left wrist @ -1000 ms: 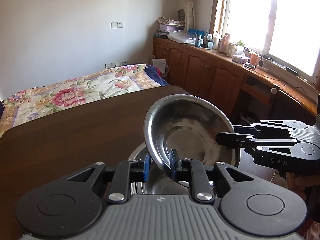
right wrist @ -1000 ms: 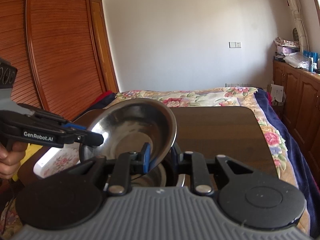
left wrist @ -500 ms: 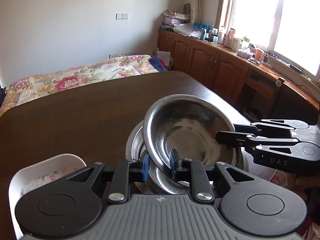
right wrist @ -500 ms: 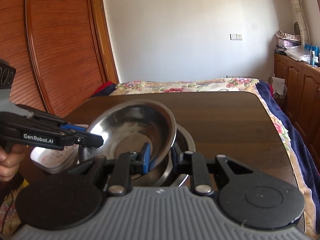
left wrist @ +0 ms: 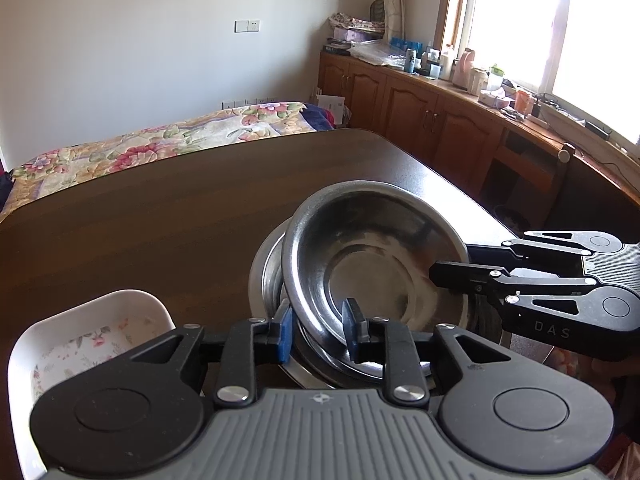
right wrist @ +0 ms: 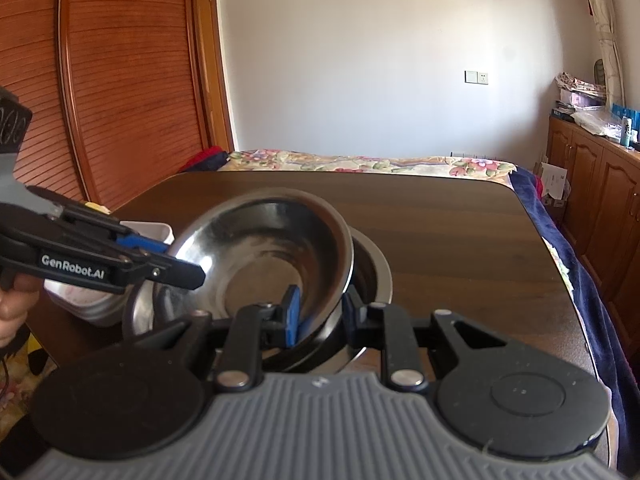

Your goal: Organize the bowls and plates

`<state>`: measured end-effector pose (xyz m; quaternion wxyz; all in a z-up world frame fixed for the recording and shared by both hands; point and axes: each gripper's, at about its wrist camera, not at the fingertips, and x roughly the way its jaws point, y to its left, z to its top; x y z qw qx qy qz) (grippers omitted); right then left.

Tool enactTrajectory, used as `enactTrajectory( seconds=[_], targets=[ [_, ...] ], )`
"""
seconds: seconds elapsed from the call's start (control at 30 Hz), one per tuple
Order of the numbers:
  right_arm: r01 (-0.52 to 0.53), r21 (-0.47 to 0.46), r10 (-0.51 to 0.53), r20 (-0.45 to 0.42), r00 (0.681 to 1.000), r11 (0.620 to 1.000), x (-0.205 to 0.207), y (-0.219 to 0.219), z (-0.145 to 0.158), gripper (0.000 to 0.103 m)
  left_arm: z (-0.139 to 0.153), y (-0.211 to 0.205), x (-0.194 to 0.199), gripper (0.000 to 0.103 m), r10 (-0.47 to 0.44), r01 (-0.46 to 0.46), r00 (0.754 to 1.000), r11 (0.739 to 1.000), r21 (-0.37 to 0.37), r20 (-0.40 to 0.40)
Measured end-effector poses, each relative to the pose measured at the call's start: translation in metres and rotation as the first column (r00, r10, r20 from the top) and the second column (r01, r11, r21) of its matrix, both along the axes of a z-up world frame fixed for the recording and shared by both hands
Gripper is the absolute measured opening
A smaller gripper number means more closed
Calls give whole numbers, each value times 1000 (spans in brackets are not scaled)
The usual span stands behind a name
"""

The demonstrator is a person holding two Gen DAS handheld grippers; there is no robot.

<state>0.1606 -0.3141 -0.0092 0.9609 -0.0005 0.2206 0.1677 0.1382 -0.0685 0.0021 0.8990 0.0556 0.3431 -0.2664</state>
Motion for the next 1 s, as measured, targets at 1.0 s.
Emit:
enactTrajectory(
  seconds=[1.0],
  targets=[
    [53,-124,-39,114,993,991,-9,11,6,28,4,14,-17,45,34,-30,997,997,-66,65]
  ],
)
